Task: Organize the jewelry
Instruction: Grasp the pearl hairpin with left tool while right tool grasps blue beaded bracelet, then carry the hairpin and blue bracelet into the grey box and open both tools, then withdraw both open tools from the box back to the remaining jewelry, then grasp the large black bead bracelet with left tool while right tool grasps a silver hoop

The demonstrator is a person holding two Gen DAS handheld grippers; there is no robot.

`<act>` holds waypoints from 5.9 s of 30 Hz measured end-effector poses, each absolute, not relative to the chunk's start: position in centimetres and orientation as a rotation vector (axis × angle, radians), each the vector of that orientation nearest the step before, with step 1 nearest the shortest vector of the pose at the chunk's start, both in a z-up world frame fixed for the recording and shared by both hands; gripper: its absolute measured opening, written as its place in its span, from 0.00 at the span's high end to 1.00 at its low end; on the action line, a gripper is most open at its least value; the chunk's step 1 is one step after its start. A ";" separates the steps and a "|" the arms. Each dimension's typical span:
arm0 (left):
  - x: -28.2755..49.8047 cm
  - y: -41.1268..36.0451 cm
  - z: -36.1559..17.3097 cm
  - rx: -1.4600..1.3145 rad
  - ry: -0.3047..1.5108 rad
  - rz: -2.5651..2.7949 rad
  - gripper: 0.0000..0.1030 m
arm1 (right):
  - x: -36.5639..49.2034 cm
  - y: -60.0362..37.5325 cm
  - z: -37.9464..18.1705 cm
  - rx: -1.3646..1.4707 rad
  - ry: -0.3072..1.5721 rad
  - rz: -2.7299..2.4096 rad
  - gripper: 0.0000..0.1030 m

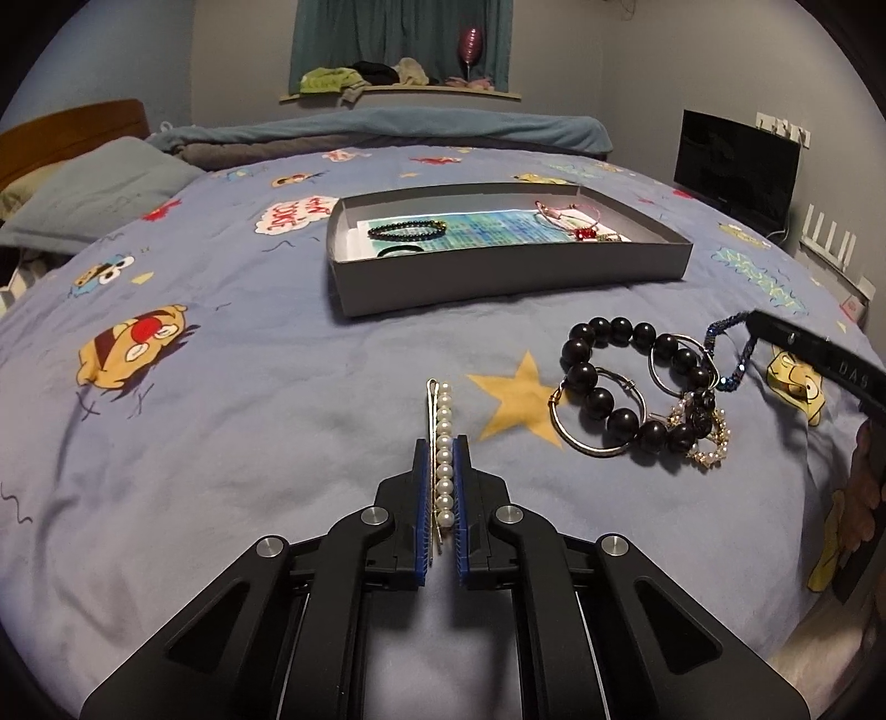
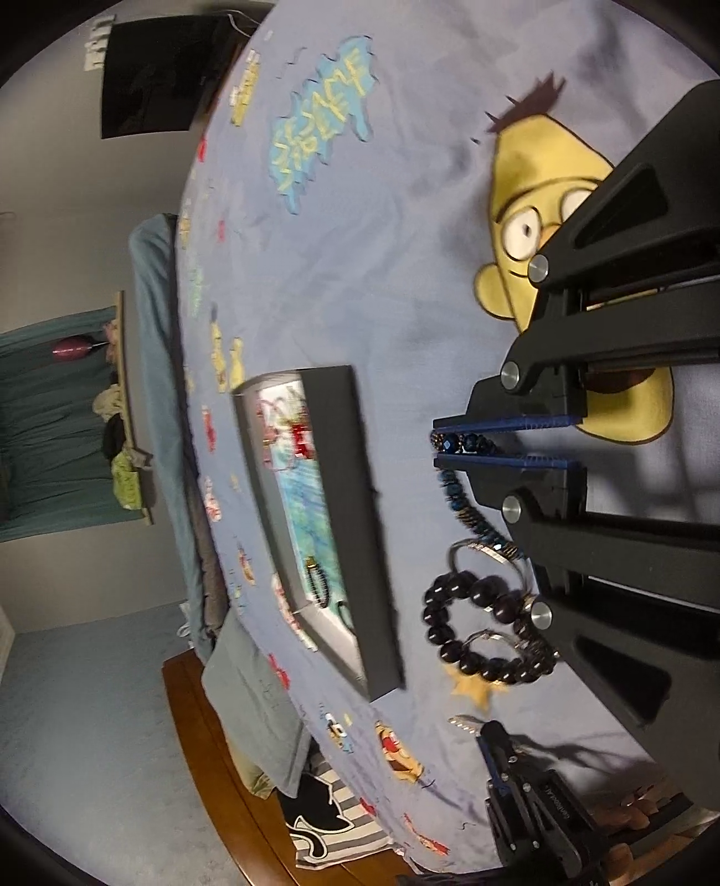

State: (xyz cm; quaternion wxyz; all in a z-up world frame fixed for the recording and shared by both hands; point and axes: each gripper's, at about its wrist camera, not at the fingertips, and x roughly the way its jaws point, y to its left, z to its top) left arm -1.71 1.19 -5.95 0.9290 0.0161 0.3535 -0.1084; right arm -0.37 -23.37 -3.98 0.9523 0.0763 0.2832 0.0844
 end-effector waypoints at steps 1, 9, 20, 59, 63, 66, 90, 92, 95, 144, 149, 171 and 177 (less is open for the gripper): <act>-1.7 1.4 -5.8 0.025 0.731 -0.226 0.92 | -0.4 -23.3 -3.6 0.152 0.568 0.176 0.93; -1.4 2.4 -3.9 0.014 0.700 -0.230 0.92 | 0.6 -23.2 -0.5 0.111 0.528 0.193 0.93; 3.5 1.4 0.7 0.057 0.691 -0.296 0.92 | 3.6 -21.7 4.3 0.001 0.471 0.216 0.93; 24.0 -6.8 -4.3 0.099 0.914 -0.378 0.92 | 24.9 -15.4 -1.4 0.024 0.765 0.253 0.93; 24.2 -6.6 -4.3 0.075 0.917 -0.380 0.91 | 24.9 -15.2 -1.7 0.001 0.783 0.240 0.93; 24.1 -6.5 -4.3 0.076 0.916 -0.379 0.91 | 24.9 -15.5 -1.6 0.006 0.782 0.231 0.93; 21.6 -4.8 -1.6 0.099 0.822 -0.292 0.33 | 23.2 -17.3 1.2 0.081 0.739 0.220 0.44; 20.9 -4.5 -1.0 0.106 0.812 -0.276 0.30 | 22.6 -17.6 1.9 0.090 0.725 0.209 0.37; 19.8 -3.8 0.0 0.104 0.791 -0.255 0.24 | 21.6 -18.0 3.0 0.105 0.702 0.197 0.24; 2.4 -1.6 -0.7 0.107 0.788 -0.305 0.10 | 1.9 -22.4 0.3 0.038 0.720 0.179 0.05; 3.1 -2.2 -2.3 0.112 0.822 -0.329 0.10 | 1.8 -22.5 -1.2 0.030 0.716 0.187 0.05; 4.9 -5.0 -4.3 0.142 0.826 -0.446 0.57 | 3.3 -20.6 -3.7 0.008 0.806 0.329 0.44; 5.3 -5.2 -4.8 0.145 0.830 -0.468 0.69 | 3.2 -19.8 -4.0 -0.029 0.813 0.354 0.64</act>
